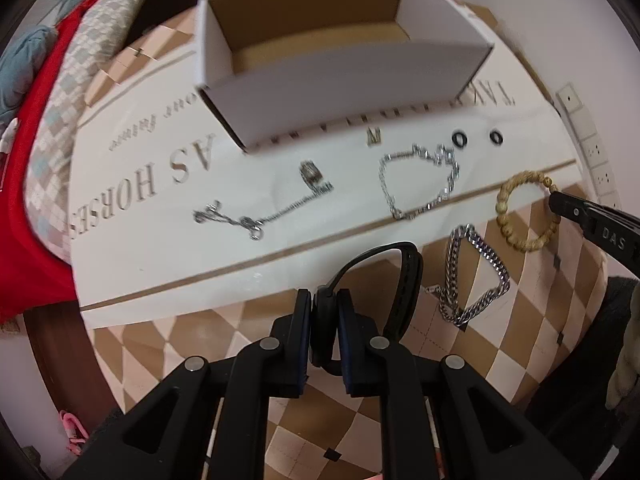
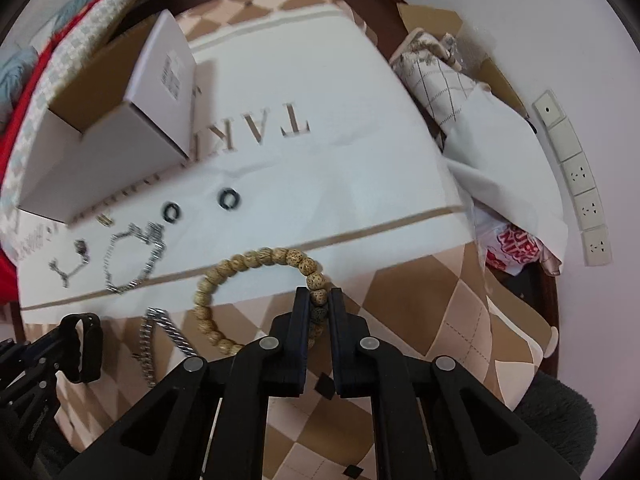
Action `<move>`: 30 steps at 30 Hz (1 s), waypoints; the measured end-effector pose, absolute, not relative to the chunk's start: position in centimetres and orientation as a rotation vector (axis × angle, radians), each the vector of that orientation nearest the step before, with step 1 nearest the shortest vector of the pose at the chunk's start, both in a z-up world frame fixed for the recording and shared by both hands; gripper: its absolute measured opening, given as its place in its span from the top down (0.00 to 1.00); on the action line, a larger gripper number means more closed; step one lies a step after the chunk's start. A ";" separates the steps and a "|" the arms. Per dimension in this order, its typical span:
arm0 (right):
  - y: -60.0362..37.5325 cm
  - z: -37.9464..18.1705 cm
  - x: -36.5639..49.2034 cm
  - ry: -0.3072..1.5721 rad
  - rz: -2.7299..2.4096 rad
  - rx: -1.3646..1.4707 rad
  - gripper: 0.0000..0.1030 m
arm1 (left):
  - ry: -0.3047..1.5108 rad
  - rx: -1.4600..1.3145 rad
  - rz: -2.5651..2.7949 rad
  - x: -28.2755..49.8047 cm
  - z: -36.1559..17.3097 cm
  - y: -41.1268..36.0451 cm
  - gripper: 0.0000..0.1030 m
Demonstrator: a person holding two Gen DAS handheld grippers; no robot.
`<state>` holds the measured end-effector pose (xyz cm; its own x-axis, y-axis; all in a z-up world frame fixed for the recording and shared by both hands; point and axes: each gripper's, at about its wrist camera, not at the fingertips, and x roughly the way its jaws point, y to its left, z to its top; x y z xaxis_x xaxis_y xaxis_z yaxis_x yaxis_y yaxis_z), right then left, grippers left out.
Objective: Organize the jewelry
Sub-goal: 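Carry watch band into box with left tool while right tool drops bead bracelet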
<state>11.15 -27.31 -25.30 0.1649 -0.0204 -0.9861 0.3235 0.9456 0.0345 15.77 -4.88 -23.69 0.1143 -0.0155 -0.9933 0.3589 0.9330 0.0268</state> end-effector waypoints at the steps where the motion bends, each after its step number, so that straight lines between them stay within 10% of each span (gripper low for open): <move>1: -27.3 -24.7 11.2 1.373 -0.238 0.272 0.91 | 1.428 0.282 -0.277 15.9 -23.3 -4.8 0.91; 18: -23.5 -10.7 17.0 1.104 0.021 0.322 0.91 | 1.176 0.116 -0.161 23.1 -12.2 -3.0 0.91; 30: -21.2 -12.7 25.9 1.126 0.081 0.273 0.91 | 1.233 0.047 -0.169 29.6 -14.8 -3.8 0.90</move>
